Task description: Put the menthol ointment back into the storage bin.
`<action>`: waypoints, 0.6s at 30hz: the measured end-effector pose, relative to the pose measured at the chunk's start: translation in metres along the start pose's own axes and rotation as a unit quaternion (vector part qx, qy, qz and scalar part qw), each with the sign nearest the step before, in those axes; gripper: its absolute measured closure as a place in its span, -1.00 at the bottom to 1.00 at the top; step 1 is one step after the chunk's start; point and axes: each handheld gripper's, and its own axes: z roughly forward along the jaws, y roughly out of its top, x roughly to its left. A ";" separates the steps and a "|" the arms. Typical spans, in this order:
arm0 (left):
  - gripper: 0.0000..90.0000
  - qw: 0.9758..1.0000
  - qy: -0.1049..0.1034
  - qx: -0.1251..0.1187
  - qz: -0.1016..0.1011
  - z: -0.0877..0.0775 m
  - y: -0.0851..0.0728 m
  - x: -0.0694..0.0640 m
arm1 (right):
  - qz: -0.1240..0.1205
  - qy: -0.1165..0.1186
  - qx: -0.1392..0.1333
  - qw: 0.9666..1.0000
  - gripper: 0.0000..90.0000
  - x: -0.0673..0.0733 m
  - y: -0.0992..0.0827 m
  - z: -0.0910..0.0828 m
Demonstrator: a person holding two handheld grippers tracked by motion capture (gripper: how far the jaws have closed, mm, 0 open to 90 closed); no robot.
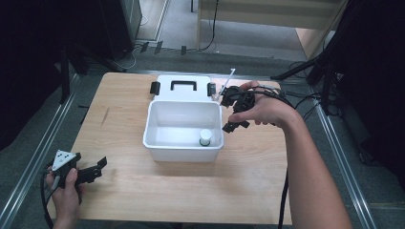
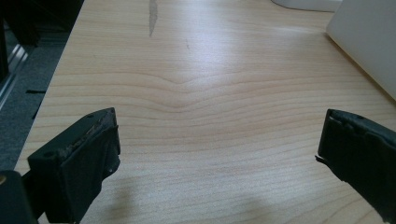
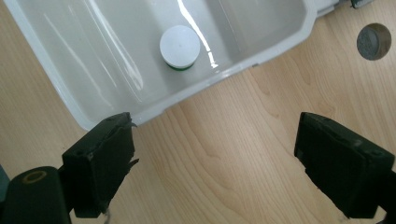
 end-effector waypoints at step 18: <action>-1.00 1.000 0.001 0.000 0.000 0.000 0.000 0.000 | 0.093 -0.037 -0.108 0.989 -0.71 -0.005 -0.066 0.027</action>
